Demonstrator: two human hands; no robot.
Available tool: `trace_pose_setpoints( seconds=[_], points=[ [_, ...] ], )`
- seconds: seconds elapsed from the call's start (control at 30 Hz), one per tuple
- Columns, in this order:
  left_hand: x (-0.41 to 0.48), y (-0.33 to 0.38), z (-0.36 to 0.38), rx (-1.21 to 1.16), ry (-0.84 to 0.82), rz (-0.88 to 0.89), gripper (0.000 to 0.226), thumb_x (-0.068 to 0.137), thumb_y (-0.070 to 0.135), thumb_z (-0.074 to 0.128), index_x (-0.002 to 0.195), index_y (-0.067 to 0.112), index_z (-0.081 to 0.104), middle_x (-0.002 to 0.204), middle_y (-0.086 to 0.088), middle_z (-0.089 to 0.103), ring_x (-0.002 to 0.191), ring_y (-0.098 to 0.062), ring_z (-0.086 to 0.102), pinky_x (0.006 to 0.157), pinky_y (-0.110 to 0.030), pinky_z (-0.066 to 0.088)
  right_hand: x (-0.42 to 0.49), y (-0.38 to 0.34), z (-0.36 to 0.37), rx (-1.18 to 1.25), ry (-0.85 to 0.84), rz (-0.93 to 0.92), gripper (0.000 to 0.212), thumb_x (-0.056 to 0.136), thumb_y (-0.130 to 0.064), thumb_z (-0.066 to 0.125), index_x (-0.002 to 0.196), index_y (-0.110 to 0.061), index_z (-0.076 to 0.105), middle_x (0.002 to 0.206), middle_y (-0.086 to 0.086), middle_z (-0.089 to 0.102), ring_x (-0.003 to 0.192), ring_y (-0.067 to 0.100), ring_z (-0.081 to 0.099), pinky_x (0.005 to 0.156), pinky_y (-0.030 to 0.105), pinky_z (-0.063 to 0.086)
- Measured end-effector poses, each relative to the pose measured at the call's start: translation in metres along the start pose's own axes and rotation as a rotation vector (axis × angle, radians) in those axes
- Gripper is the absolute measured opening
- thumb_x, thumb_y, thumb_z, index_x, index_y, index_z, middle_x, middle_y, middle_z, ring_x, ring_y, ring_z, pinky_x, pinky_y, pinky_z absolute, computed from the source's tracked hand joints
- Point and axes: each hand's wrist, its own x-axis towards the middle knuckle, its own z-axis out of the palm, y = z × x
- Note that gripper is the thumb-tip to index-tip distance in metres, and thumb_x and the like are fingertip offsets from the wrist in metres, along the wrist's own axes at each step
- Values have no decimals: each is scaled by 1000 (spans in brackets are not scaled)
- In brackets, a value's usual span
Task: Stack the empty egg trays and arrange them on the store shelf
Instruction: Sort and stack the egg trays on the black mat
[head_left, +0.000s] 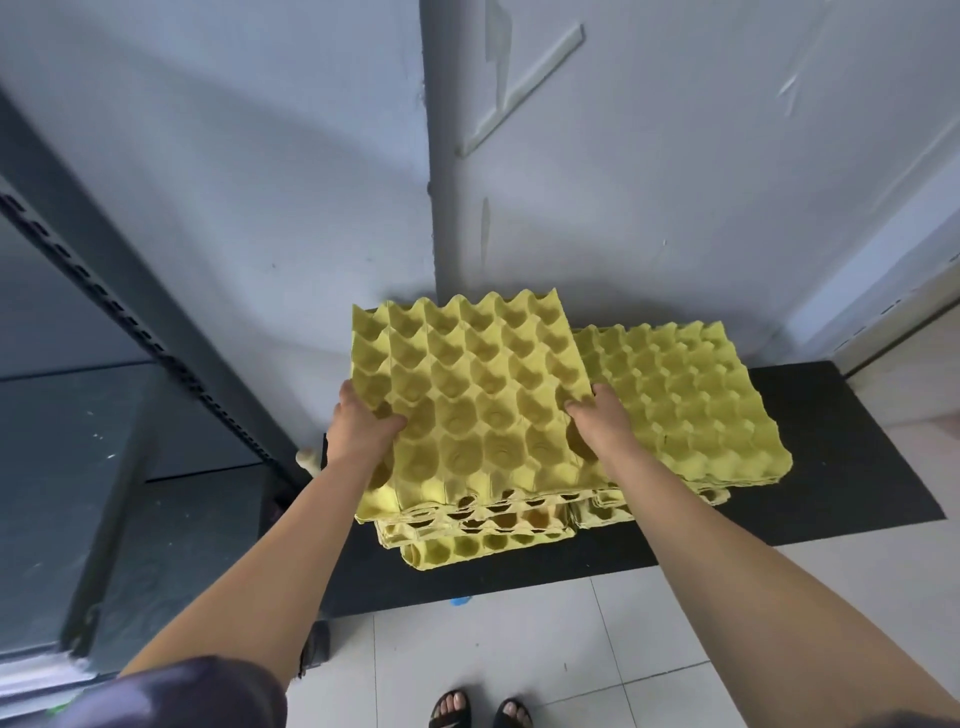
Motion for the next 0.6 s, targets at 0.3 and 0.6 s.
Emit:
trace_pose_setpoints(
  seconds=[0.3, 0.6],
  points=[
    [-50, 17, -53, 90, 56, 112, 74, 83, 25, 67, 141, 8, 26, 135, -18, 33, 116, -36, 47, 87, -41, 43, -55, -37, -23, -199, 50, -238, 71, 80, -52, 67, 130, -5, 48, 128, 12, 54, 119, 31, 53, 95, 39, 46],
    [-157, -35, -126, 276, 154, 134, 76, 80, 41, 68, 144, 21, 33, 138, -20, 33, 126, -37, 38, 103, -45, 39, -160, -38, -10, -467, -17, -561, 93, 84, -50, 64, 151, -7, 14, 149, 17, 34, 136, 30, 36, 105, 37, 35]
  ],
)
